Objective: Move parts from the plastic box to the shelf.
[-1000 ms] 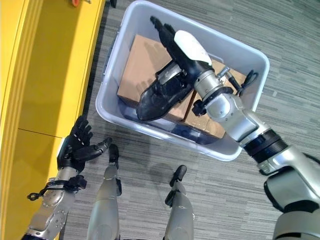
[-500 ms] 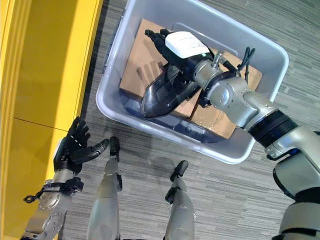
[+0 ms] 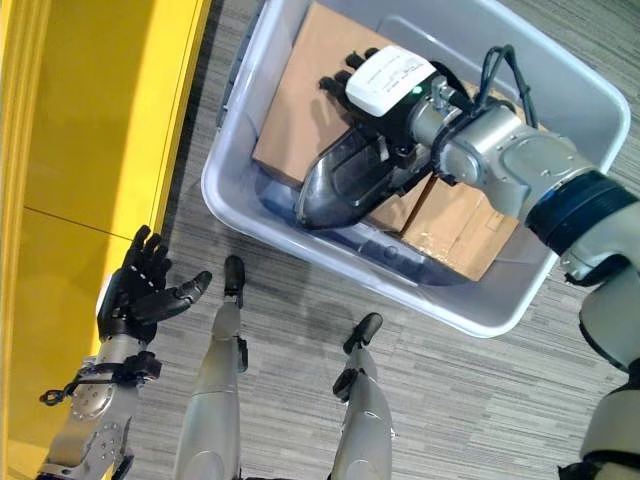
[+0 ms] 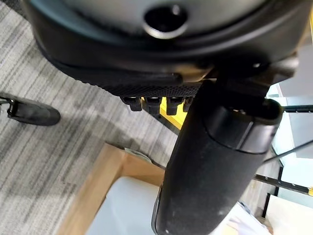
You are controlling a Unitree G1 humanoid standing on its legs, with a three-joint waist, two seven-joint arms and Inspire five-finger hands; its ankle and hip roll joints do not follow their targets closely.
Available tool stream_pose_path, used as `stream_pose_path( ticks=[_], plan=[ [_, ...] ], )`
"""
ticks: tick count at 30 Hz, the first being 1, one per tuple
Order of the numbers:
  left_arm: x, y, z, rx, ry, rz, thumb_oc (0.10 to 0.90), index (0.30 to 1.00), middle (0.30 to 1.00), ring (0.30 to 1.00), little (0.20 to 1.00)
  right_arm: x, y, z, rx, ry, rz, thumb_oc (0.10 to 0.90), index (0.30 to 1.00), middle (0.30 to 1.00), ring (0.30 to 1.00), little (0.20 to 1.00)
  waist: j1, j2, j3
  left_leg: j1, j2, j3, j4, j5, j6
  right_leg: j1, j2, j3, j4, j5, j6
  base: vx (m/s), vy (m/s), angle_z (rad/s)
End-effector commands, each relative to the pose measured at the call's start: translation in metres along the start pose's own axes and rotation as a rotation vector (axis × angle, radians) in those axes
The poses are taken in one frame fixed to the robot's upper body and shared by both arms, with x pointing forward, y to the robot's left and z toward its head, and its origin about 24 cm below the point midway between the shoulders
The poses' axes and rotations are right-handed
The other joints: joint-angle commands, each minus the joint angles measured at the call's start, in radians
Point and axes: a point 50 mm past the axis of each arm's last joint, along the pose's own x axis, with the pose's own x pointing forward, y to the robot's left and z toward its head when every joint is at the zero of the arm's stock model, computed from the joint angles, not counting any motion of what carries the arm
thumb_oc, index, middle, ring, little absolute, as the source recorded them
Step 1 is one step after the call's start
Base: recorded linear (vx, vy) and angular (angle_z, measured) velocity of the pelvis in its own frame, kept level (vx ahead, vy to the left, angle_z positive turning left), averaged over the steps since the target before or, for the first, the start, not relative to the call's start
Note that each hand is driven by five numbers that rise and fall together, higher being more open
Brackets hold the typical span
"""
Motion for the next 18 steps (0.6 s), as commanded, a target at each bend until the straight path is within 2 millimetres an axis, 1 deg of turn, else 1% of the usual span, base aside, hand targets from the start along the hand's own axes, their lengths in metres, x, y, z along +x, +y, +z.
stream_pose_path(
  ticks=[1,2,3,6,7,9,10,11,12,13,18],
  plan=[
    [-0.005,-0.001,0.033,0.011,-0.167,-0.057,0.900,1.000,1.000,1.000,1.000,-0.012,-0.052,-0.034,-0.131,0.099,-0.123,0.900,1.000,1.000,1.000,1.000,0.012,-0.016,-0.019,0.112,0.077,0.071,0.039,-0.115,-0.069,0.025,-0.027,0.026,0.084,-0.012,0.040,0.00,0.000,0.00],
    [-0.004,0.000,0.032,0.011,-0.167,-0.053,0.900,1.000,1.000,1.000,1.000,-0.014,-0.053,-0.040,-0.146,0.123,-0.123,0.900,1.000,1.000,1.000,1.000,0.011,-0.014,-0.019,0.088,0.074,0.069,0.045,-0.111,-0.064,0.004,-0.030,0.026,0.086,-0.006,0.039,0.05,0.000,0.00],
    [-0.005,0.001,0.031,0.014,-0.162,-0.048,0.900,1.000,1.000,1.000,1.000,-0.014,-0.050,-0.044,-0.160,0.143,-0.108,0.900,1.000,1.000,1.000,1.000,0.013,-0.007,-0.019,0.075,0.071,0.065,0.051,-0.121,-0.065,-0.006,-0.032,0.028,0.094,-0.016,0.041,0.04,0.002,-0.02],
    [-0.005,0.004,0.032,0.010,-0.172,-0.028,0.900,1.000,1.000,1.000,1.000,-0.018,-0.051,-0.059,-0.167,0.213,-0.114,0.900,1.000,1.000,1.000,1.000,0.011,0.003,-0.019,0.032,0.063,0.060,0.062,-0.124,-0.063,-0.043,-0.037,0.029,0.103,-0.018,0.041,0.04,-0.004,0.01],
    [-0.007,0.005,0.031,0.009,-0.171,-0.014,0.900,1.000,1.000,1.000,1.000,-0.019,-0.046,-0.064,-0.140,0.247,-0.117,0.900,1.000,1.000,1.000,1.000,0.012,0.012,-0.019,0.000,0.059,0.057,0.065,-0.124,-0.060,-0.070,-0.039,0.030,0.106,-0.019,0.041,0.05,-0.008,0.09],
    [-0.008,0.006,0.030,0.005,-0.173,-0.003,0.900,1.000,1.000,1.000,1.000,-0.018,-0.041,-0.064,-0.119,0.259,-0.117,0.900,1.000,1.000,1.000,1.000,0.014,0.018,-0.019,-0.022,0.054,0.055,0.071,-0.126,-0.058,-0.091,-0.043,0.030,0.115,-0.021,0.041,0.04,-0.001,0.08],
    [-0.008,0.006,0.030,0.001,-0.173,0.003,0.900,1.000,1.000,1.000,1.000,-0.017,-0.035,-0.063,-0.095,0.264,-0.107,0.633,0.627,0.627,0.627,0.627,0.017,0.021,-0.019,-0.037,0.052,0.053,0.074,-0.128,-0.056,-0.104,-0.043,0.028,0.118,-0.023,0.040,0.05,0.008,0.05],
    [-0.008,0.006,0.030,-0.001,-0.172,0.008,0.900,1.000,1.000,1.000,1.000,-0.014,-0.030,-0.060,-0.081,0.261,-0.098,0.400,0.300,0.300,0.300,0.300,0.019,0.025,-0.019,-0.052,0.051,0.052,0.076,-0.129,-0.054,-0.119,-0.045,0.026,0.124,-0.025,0.039,0.03,0.005,0.05],
    [-0.008,0.006,0.030,0.000,-0.173,0.008,0.900,1.000,1.000,1.000,1.000,-0.014,-0.030,-0.060,-0.080,0.261,-0.099,0.400,0.300,0.300,0.300,0.300,0.019,0.023,-0.019,-0.053,0.051,0.052,0.077,-0.130,-0.054,-0.121,-0.046,0.026,0.126,-0.026,0.039,0.04,0.002,0.05],
    [-0.009,0.006,0.029,-0.005,-0.171,0.012,0.900,1.000,1.000,1.000,1.000,-0.013,-0.023,-0.060,-0.061,0.272,-0.086,0.400,0.300,0.300,0.300,0.300,0.023,0.031,-0.019,-0.068,0.048,0.048,0.080,-0.132,-0.051,-0.136,-0.046,0.026,0.131,-0.028,0.039,0.00,0.000,0.00],
    [-0.008,0.004,0.029,-0.012,-0.173,0.012,0.900,1.000,1.000,1.000,1.000,-0.012,-0.004,-0.059,-0.041,0.287,-0.039,0.400,0.300,0.300,0.300,0.300,0.024,0.034,-0.019,-0.091,0.044,0.043,0.086,-0.136,-0.048,-0.155,-0.048,0.024,0.135,-0.030,0.039,0.02,0.005,0.03]
  ],
)
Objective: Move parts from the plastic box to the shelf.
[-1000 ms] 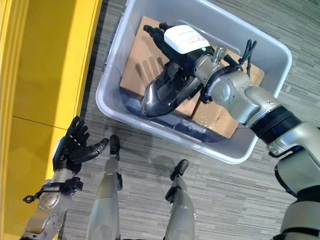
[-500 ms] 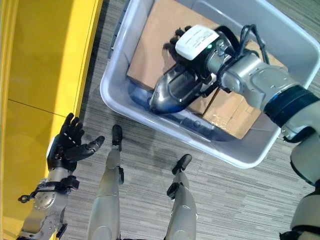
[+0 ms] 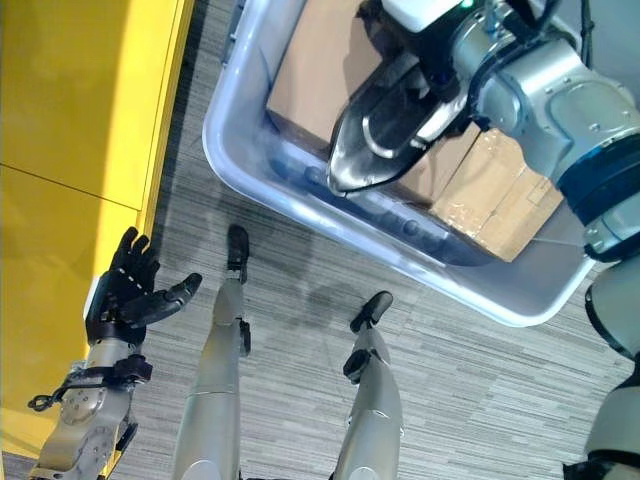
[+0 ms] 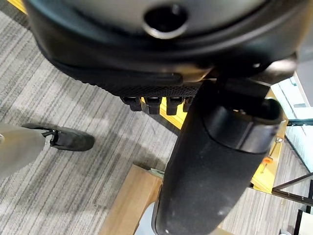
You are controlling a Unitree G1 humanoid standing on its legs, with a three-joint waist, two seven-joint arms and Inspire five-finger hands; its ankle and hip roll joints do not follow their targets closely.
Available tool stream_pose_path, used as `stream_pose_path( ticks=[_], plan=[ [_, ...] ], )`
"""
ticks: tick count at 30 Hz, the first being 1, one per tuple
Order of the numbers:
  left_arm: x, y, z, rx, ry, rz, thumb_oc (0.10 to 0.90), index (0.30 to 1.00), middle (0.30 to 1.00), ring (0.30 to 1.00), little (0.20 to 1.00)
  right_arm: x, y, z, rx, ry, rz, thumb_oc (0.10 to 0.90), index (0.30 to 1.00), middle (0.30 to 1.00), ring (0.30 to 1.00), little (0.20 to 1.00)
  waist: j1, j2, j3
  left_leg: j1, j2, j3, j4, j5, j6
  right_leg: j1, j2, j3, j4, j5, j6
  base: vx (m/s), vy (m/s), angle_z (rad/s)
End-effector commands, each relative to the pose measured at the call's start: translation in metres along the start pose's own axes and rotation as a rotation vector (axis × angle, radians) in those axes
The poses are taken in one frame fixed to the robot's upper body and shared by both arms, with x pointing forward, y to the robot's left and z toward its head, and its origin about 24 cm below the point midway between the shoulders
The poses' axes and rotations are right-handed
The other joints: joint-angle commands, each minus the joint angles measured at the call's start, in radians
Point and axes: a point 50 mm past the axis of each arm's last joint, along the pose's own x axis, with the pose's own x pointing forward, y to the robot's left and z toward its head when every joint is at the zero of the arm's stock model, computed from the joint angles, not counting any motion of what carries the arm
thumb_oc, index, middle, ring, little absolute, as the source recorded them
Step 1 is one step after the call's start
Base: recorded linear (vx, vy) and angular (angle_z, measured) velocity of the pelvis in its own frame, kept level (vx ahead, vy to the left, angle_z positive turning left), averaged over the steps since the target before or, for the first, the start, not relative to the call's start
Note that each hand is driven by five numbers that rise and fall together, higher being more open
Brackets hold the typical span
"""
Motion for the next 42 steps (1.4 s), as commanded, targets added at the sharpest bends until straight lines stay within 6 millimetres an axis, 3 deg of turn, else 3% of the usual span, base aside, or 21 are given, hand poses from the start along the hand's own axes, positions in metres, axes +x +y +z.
stream_pose_path(
  ticks=[1,7,24,27,30,39,40,42],
  plan=[
    [-0.003,-0.004,0.028,-0.034,-0.160,-0.013,0.900,1.000,1.000,1.000,1.000,-0.014,0.048,-0.012,-0.083,0.068,0.197,0.400,0.300,0.300,0.300,0.300,0.020,0.027,-0.013,0.085,0.069,0.070,0.058,-0.153,-0.059,0.056,0.008,0.008,-0.015,0.010,0.045,0.01,0.002,0.07],
    [-0.001,-0.005,0.026,-0.045,-0.153,-0.008,0.900,1.000,1.000,1.000,1.000,-0.016,0.058,-0.005,-0.063,0.053,0.204,0.400,0.300,0.300,0.300,0.300,0.012,0.024,-0.013,0.093,0.068,0.074,0.059,-0.158,-0.056,0.053,0.005,0.016,-0.010,0.009,0.044,0.01,0.007,0.03],
    [0.005,-0.006,0.022,-0.038,-0.137,-0.015,0.900,1.000,1.000,1.000,1.000,-0.027,0.062,-0.022,0.095,0.166,0.146,0.400,0.300,0.300,0.300,0.300,-0.013,-0.013,-0.013,0.212,0.070,0.092,0.050,-0.162,-0.055,0.152,0.011,0.019,-0.012,0.019,0.045,-0.01,0.003,0.00],
    [0.008,-0.007,0.023,-0.045,-0.141,-0.017,0.900,1.000,1.000,1.000,1.000,-0.029,0.063,-0.027,0.193,0.219,0.109,0.400,0.300,0.300,0.300,0.300,-0.013,-0.023,-0.013,0.252,0.072,0.092,0.036,-0.153,-0.058,0.192,0.011,0.016,-0.020,0.028,0.045,-0.04,-0.008,-0.01],
    [0.012,-0.008,0.025,-0.049,-0.150,-0.019,0.900,1.000,1.000,1.000,1.000,-0.033,0.058,-0.035,0.447,0.298,-0.010,0.400,0.300,0.300,0.300,0.300,-0.018,-0.042,-0.013,0.304,0.076,0.101,0.013,-0.118,-0.049,0.244,0.016,-0.001,-0.041,0.055,0.032,-0.12,-0.005,-0.07],
    [0.014,-0.005,0.024,-0.055,-0.130,-0.020,0.900,1.000,1.000,1.000,1.000,-0.043,0.060,-0.039,0.904,0.381,-0.191,0.400,0.300,0.300,0.300,0.300,-0.016,-0.063,-0.013,0.468,0.091,0.116,-0.037,-0.101,-0.056,0.397,0.028,-0.008,-0.088,0.056,0.032,-0.01,-0.007,-0.04],
    [0.015,-0.003,0.022,-0.058,-0.114,-0.026,0.900,1.000,1.000,1.000,1.000,-0.047,0.055,-0.041,1.043,0.376,-0.273,0.400,0.300,0.300,0.300,0.300,-0.017,-0.066,-0.013,0.529,0.097,0.123,-0.054,-0.095,-0.060,0.457,0.029,-0.010,-0.110,0.060,0.034,-0.01,-0.013,-0.10],
    [0.015,-0.001,0.022,-0.056,-0.108,-0.022,0.900,1.000,1.000,1.000,1.000,-0.050,0.047,-0.041,1.145,0.356,-0.353,0.400,0.300,0.300,0.300,0.300,-0.024,-0.065,-0.015,0.565,0.100,0.127,-0.059,-0.096,-0.060,0.491,0.028,-0.006,-0.120,0.058,0.034,0.01,-0.003,-0.15]
  ],
)
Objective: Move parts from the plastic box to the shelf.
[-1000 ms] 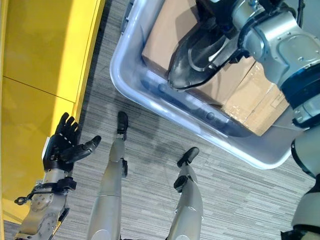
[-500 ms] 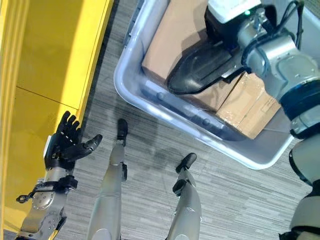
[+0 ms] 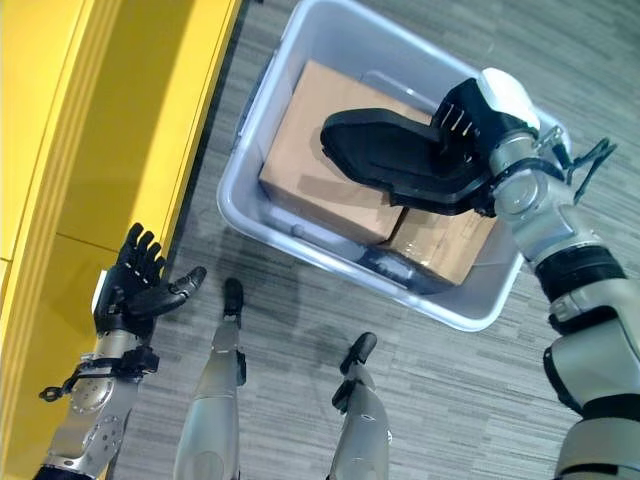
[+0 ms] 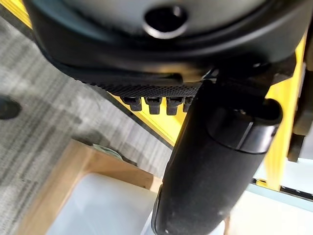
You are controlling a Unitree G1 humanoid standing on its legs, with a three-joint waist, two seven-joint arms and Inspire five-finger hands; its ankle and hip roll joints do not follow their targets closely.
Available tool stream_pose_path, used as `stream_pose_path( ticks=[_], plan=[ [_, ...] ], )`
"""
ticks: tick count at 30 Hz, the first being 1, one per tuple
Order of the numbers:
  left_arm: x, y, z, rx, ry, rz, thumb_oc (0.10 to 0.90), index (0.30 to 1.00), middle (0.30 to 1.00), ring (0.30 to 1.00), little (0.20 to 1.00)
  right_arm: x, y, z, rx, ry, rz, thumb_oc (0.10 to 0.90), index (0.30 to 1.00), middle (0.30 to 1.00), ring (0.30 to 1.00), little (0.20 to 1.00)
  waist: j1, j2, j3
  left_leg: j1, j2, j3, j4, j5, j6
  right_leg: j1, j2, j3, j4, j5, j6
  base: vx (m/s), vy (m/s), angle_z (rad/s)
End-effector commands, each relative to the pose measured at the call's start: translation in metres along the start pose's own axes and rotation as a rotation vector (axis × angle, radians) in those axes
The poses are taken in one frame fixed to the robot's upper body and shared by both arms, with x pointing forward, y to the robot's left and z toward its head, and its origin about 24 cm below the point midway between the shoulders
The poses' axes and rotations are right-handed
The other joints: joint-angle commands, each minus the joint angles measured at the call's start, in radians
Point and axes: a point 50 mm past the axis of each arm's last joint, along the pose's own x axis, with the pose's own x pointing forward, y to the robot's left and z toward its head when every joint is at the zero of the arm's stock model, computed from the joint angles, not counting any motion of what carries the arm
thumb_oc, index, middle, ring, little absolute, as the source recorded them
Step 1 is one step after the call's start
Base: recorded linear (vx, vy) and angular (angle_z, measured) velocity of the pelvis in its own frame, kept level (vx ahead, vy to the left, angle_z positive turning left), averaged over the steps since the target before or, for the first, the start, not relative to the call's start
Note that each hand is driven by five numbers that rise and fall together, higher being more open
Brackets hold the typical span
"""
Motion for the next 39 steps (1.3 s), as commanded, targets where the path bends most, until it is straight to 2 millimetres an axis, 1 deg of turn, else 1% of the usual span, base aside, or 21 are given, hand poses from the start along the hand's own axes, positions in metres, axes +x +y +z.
stream_pose_path(
  ticks=[1,2,3,4,5,6,7,8,11,12,16,18,19,21,23,26,30,32,35,38,39],
  plan=[
    [0.002,0.005,0.026,-0.019,-0.115,-0.027,0.900,1.000,1.000,1.000,1.000,0.005,-0.062,0.053,0.326,-0.238,-0.283,0.400,0.300,0.300,0.300,0.300,0.004,-0.049,-0.007,0.218,0.081,0.089,-0.041,-0.087,-0.079,0.110,-0.018,0.004,0.021,-0.004,0.031,0.03,0.008,-0.13],
    [0.001,0.007,0.023,-0.018,-0.099,-0.025,0.900,1.000,1.000,1.000,1.000,0.003,-0.061,0.057,0.406,-0.265,-0.288,0.400,0.300,0.300,0.300,0.300,-0.002,-0.049,-0.020,0.230,0.083,0.093,-0.042,-0.088,-0.080,0.121,-0.018,0.004,0.018,-0.005,0.031,0.02,0.005,-0.11],
    [0.002,0.007,0.023,-0.017,-0.099,-0.026,0.900,1.000,1.000,1.000,1.000,0.003,-0.061,0.056,0.408,-0.264,-0.289,0.400,0.300,0.300,0.300,0.300,-0.001,-0.051,-0.021,0.228,0.082,0.093,-0.043,-0.084,-0.078,0.120,-0.018,0.004,0.015,-0.001,0.030,0.02,0.012,-0.05],
    [0.000,0.009,0.020,-0.018,-0.084,-0.019,0.900,1.000,1.000,1.000,1.000,-0.001,-0.060,0.057,0.492,-0.283,-0.304,0.400,0.300,0.300,0.300,0.300,-0.007,-0.051,-0.037,0.241,0.083,0.096,-0.047,-0.085,-0.078,0.132,-0.019,0.004,0.011,-0.002,0.031,0.03,0.007,-0.07],
    [-0.001,0.011,0.019,-0.011,-0.074,-0.013,0.900,1.000,1.000,1.000,1.000,-0.003,-0.057,0.058,0.503,-0.293,-0.291,0.400,0.300,0.300,0.300,0.300,-0.010,-0.053,-0.048,0.249,0.084,0.099,-0.049,-0.085,-0.077,0.138,-0.018,0.009,0.008,-0.002,0.031,0.08,0.004,-0.09],
    [-0.004,0.013,0.016,-0.008,-0.053,-0.012,0.900,1.000,1.000,1.000,1.000,-0.008,-0.056,0.057,0.657,-0.320,-0.308,0.400,0.300,0.300,0.300,0.300,-0.020,-0.049,-0.073,0.272,0.083,0.104,-0.056,-0.089,-0.078,0.156,-0.018,0.008,0.009,-0.010,0.032,0.09,0.007,-0.10],
    [-0.005,0.016,0.013,-0.003,-0.036,-0.001,0.900,1.000,1.000,1.000,1.000,-0.011,-0.053,0.057,0.688,-0.329,-0.300,0.400,0.300,0.300,0.300,0.300,-0.025,-0.050,-0.089,0.284,0.082,0.107,-0.062,-0.089,-0.078,0.165,-0.019,0.010,0.005,-0.011,0.032,0.11,0.004,-0.16],
    [-0.008,0.016,0.009,0.001,-0.013,-0.002,0.900,1.000,1.000,1.000,1.000,-0.016,-0.051,0.059,0.787,-0.358,-0.319,0.400,0.300,0.300,0.300,0.300,-0.034,-0.051,-0.114,0.304,0.081,0.113,-0.069,-0.091,-0.079,0.184,-0.019,0.011,0.000,-0.014,0.032,0.05,0.007,-0.13],
    [-0.010,0.019,0.008,0.010,0.005,0.003,0.900,1.000,1.000,1.000,1.000,-0.019,-0.042,0.060,0.851,-0.364,-0.292,0.400,0.300,0.300,0.300,0.300,-0.041,-0.053,-0.145,0.318,0.079,0.117,-0.076,-0.089,-0.076,0.197,-0.018,0.013,-0.011,-0.011,0.032,0.06,-0.001,-0.11],
    [-0.012,0.020,0.005,0.008,0.021,0.010,0.900,1.000,1.000,1.000,1.000,-0.022,-0.037,0.061,0.942,-0.372,-0.291,0.400,0.300,0.300,0.300,0.300,-0.049,-0.052,-0.168,0.333,0.080,0.124,-0.079,-0.090,-0.077,0.211,-0.019,0.014,-0.016,-0.010,0.034,0.02,-0.003,-0.05],
    [-0.018,0.023,-0.002,0.007,0.057,0.021,0.900,1.000,1.000,1.000,1.000,-0.029,-0.026,0.058,1.064,-0.370,-0.270,0.400,0.300,0.300,0.300,0.300,-0.058,-0.051,-0.206,0.359,0.082,0.134,-0.086,-0.095,-0.078,0.240,-0.020,0.014,-0.032,-0.007,0.037,0.06,-0.007,-0.03],
    [-0.021,0.024,-0.006,0.002,0.082,0.038,0.900,1.000,1.000,1.000,1.000,-0.034,-0.017,0.057,1.171,-0.376,-0.259,0.400,0.300,0.300,0.300,0.300,-0.064,-0.049,-0.233,0.378,0.084,0.141,-0.093,-0.098,-0.079,0.256,-0.021,0.016,-0.045,-0.005,0.039,0.06,0.000,-0.06],
    [-0.023,0.024,-0.010,0.006,0.101,0.038,0.900,1.000,1.000,1.000,1.000,-0.038,-0.007,0.059,1.238,-0.381,-0.239,0.400,0.300,0.300,0.300,0.300,-0.069,-0.049,-0.253,0.394,0.085,0.149,-0.096,-0.101,-0.078,0.266,-0.018,0.022,-0.049,-0.003,0.039,0.08,-0.012,-0.08],
    [-0.025,0.023,-0.011,0.009,0.108,0.034,0.900,1.000,1.000,1.000,1.000,-0.041,-0.004,0.059,1.273,-0.382,-0.242,0.400,0.300,0.300,0.300,0.300,-0.071,-0.048,-0.265,0.403,0.088,0.151,-0.098,-0.104,-0.077,0.274,-0.018,0.024,-0.053,-0.003,0.040,0.06,-0.013,-0.12],
    [-0.029,0.021,-0.018,0.003,0.139,0.031,0.900,1.000,1.000,1.000,1.000,-0.047,0.018,0.057,1.440,-0.340,-0.228,0.400,0.300,0.300,0.300,0.300,-0.076,-0.044,-0.303,0.435,0.092,0.169,-0.108,-0.108,-0.077,0.297,-0.017,0.029,-0.064,-0.001,0.041,0.08,-0.004,-0.16],
    [-0.031,0.020,-0.021,0.001,0.155,0.036,0.900,1.000,1.000,1.000,1.000,-0.050,0.024,0.056,1.499,-0.330,-0.231,0.400,0.300,0.300,0.300,0.300,-0.077,-0.042,-0.317,0.445,0.093,0.176,-0.112,-0.110,-0.078,0.306,-0.016,0.031,-0.072,0.001,0.041,0.02,-0.002,-0.02],
    [-0.031,0.012,-0.024,-0.015,0.161,0.019,0.900,1.000,1.000,1.000,1.000,-0.056,0.045,0.060,1.672,-0.301,-0.257,0.400,0.300,0.300,0.300,0.300,-0.080,-0.030,-0.348,0.466,0.096,0.186,-0.118,-0.112,-0.078,0.320,-0.015,0.036,-0.074,0.002,0.041,0.04,0.005,-0.07],
    [-0.028,0.006,-0.022,-0.020,0.144,-0.005,0.900,1.000,1.000,1.000,1.000,-0.058,0.053,0.065,1.748,-0.296,-0.266,0.400,0.300,0.300,0.300,0.300,-0.079,-0.023,-0.364,0.483,0.098,0.192,-0.121,-0.115,-0.078,0.334,-0.015,0.034,-0.075,0.000,0.041,0.05,0.008,-0.07],
    [-0.026,0.002,-0.019,-0.029,0.127,-0.016,0.900,1.000,1.000,1.000,1.000,-0.060,0.058,0.067,1.776,-0.286,-0.275,0.400,0.300,0.300,0.300,0.300,-0.078,-0.018,-0.371,0.491,0.099,0.195,-0.121,-0.117,-0.078,0.343,-0.015,0.033,-0.075,-0.003,0.040,0.00,0.001,-0.02],
    [-0.019,-0.009,-0.006,-0.050,0.054,-0.055,0.900,1.000,1.000,1.000,1.000,-0.063,0.066,0.069,1.853,-0.275,-0.296,0.400,0.300,0.300,0.300,0.300,-0.078,-0.007,-0.388,0.501,0.101,0.197,-0.122,-0.120,-0.078,0.352,-0.016,0.033,-0.073,-0.007,0.039,0.02,0.007,-0.02],
    [-0.019,-0.009,-0.006,-0.050,0.054,-0.055,0.900,1.000,1.000,1.000,1.000,-0.063,0.066,0.069,1.854,-0.274,-0.296,0.400,0.300,0.300,0.300,0.300,-0.079,-0.007,-0.387,0.502,0.101,0.197,-0.122,-0.120,-0.078,0.353,-0.016,0.032,-0.073,-0.007,0.039,0.02,0.005,-0.04]
  ],
)
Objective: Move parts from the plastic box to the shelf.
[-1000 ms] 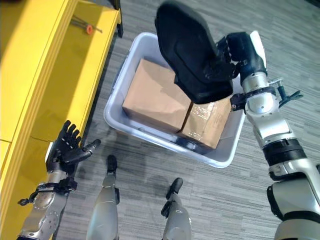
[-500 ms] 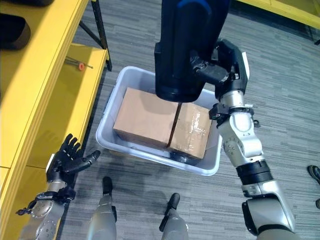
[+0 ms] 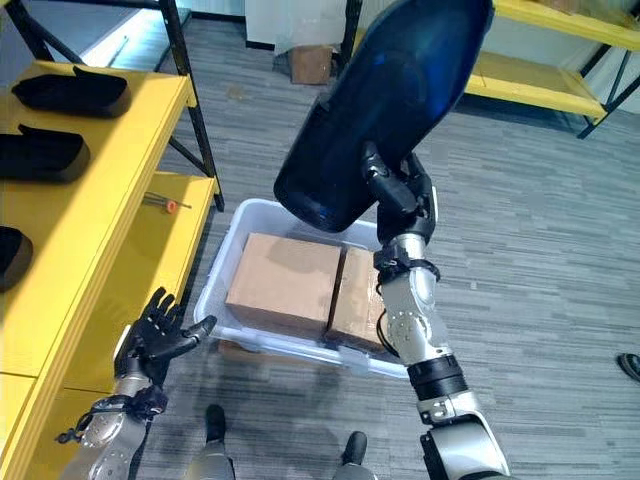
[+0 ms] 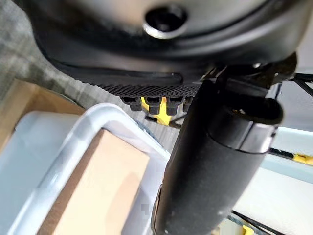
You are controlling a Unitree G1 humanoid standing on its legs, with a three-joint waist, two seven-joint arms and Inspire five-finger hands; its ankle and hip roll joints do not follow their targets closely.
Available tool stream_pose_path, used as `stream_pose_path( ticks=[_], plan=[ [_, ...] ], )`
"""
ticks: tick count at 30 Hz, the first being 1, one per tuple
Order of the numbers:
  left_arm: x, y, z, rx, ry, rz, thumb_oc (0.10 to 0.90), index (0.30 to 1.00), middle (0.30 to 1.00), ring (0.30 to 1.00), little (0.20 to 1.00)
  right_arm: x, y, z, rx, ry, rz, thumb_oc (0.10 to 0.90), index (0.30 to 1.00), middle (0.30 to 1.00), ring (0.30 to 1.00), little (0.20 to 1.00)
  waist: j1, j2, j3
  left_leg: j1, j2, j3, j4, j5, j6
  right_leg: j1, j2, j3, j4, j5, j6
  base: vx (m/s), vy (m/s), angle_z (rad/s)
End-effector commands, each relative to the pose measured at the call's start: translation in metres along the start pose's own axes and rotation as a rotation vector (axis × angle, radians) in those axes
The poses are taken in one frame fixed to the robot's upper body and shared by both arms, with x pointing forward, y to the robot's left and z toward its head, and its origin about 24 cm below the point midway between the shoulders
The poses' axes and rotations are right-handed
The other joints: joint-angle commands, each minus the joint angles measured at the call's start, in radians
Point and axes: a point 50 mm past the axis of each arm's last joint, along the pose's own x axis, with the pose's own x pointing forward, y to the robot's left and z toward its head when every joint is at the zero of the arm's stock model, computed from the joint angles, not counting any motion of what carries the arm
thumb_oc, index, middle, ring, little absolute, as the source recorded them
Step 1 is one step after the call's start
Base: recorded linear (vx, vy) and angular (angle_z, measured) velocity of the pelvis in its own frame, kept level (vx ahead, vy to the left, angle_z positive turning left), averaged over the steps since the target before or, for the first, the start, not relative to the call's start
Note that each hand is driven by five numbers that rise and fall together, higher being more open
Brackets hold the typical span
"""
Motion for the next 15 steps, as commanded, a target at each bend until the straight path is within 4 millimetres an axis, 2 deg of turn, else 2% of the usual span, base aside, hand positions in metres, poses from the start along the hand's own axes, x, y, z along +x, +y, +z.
stream_pose_path(
  ticks=[1,10,14,15],
  plan=[
    [0.006,-0.019,0.047,0.017,-0.238,-0.123,0.900,1.000,1.000,1.000,1.000,0.009,0.032,0.057,0.165,-0.303,0.131,0.400,0.300,0.300,0.300,0.300,0.007,-0.018,-0.123,0.082,0.069,0.073,-0.004,-0.070,-0.026,0.003,-0.056,-0.031,0.087,-0.017,0.037,0.00,0.000,0.00],
    [0.016,-0.048,0.067,-0.050,-0.341,-0.197,0.900,1.000,1.000,1.000,1.000,-0.005,0.030,0.038,0.357,-0.293,0.084,0.400,0.300,0.300,0.300,0.300,-0.006,0.003,-0.150,0.106,0.068,0.081,-0.002,-0.079,-0.024,0.019,-0.058,-0.023,0.095,-0.030,0.031,0.00,0.003,-0.01],
    [0.017,-0.053,0.076,-0.071,-0.383,-0.206,0.900,1.000,1.000,1.000,1.000,-0.014,0.029,0.034,0.379,-0.288,0.092,0.400,0.300,0.300,0.300,0.300,-0.012,0.010,-0.155,0.113,0.068,0.083,-0.001,-0.081,-0.023,0.023,-0.059,-0.023,0.097,-0.034,0.030,0.00,0.004,-0.01],
    [0.018,-0.056,0.086,-0.084,-0.433,-0.207,0.900,1.000,1.000,1.000,1.000,-0.023,0.026,0.027,0.419,-0.272,0.097,0.400,0.300,0.300,0.300,0.300,-0.019,0.015,-0.156,0.120,0.067,0.087,-0.002,-0.082,-0.023,0.028,-0.058,-0.023,0.097,-0.038,0.028,0.00,0.000,0.00]
  ],
)
